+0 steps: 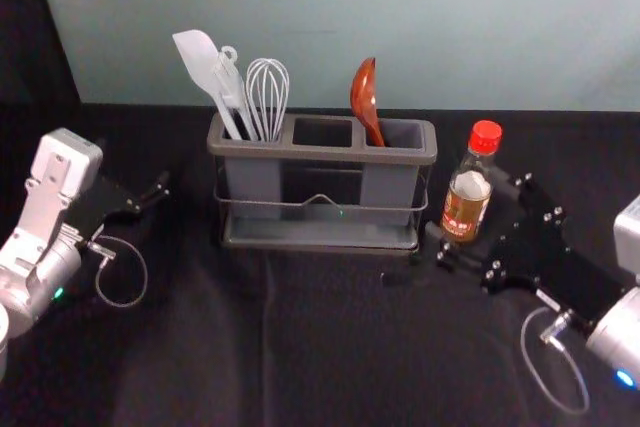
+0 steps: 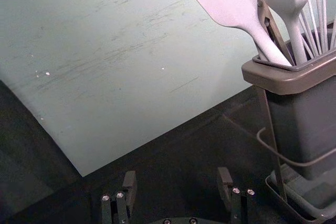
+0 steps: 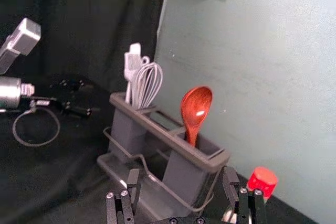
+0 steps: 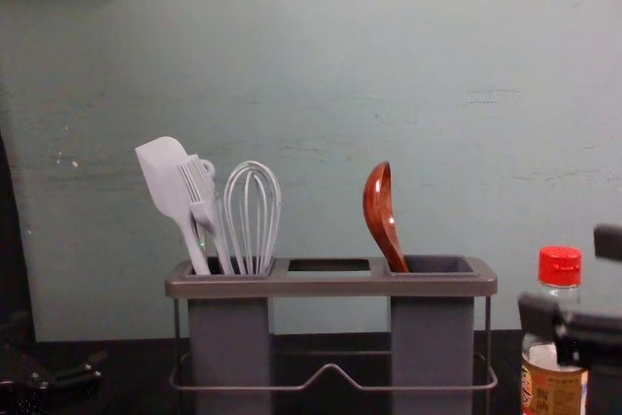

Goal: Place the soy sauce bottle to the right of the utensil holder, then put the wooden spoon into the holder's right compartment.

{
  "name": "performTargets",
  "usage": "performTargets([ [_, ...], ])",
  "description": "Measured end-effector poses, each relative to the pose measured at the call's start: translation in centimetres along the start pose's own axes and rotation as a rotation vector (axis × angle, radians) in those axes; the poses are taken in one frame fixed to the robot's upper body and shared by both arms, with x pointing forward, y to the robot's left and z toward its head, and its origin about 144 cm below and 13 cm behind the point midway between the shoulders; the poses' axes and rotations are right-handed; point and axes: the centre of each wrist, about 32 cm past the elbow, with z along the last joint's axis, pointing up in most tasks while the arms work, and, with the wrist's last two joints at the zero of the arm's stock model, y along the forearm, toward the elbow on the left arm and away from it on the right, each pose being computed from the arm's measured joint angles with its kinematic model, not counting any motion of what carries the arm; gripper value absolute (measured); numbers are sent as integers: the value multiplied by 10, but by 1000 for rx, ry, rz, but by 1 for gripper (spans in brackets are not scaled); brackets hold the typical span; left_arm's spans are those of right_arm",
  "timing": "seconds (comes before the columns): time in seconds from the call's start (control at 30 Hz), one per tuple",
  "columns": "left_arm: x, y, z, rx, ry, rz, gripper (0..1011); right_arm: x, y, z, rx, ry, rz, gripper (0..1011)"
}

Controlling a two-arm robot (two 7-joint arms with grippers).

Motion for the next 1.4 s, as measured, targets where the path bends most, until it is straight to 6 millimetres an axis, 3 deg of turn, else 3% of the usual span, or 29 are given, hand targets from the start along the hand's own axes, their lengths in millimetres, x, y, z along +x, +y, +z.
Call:
performTargets([
  [0.57, 0, 0, 0, 0, 0, 0, 1005, -19, -4, -40, -45, 96, 41, 1002],
  [1.03, 0, 0, 0, 0, 0, 0, 1005, -40, -3, -73, -79, 181, -109, 1002],
  [1.4, 0, 0, 0, 0, 0, 0, 1005, -43, -3, -84, -40, 187, -194, 1002],
])
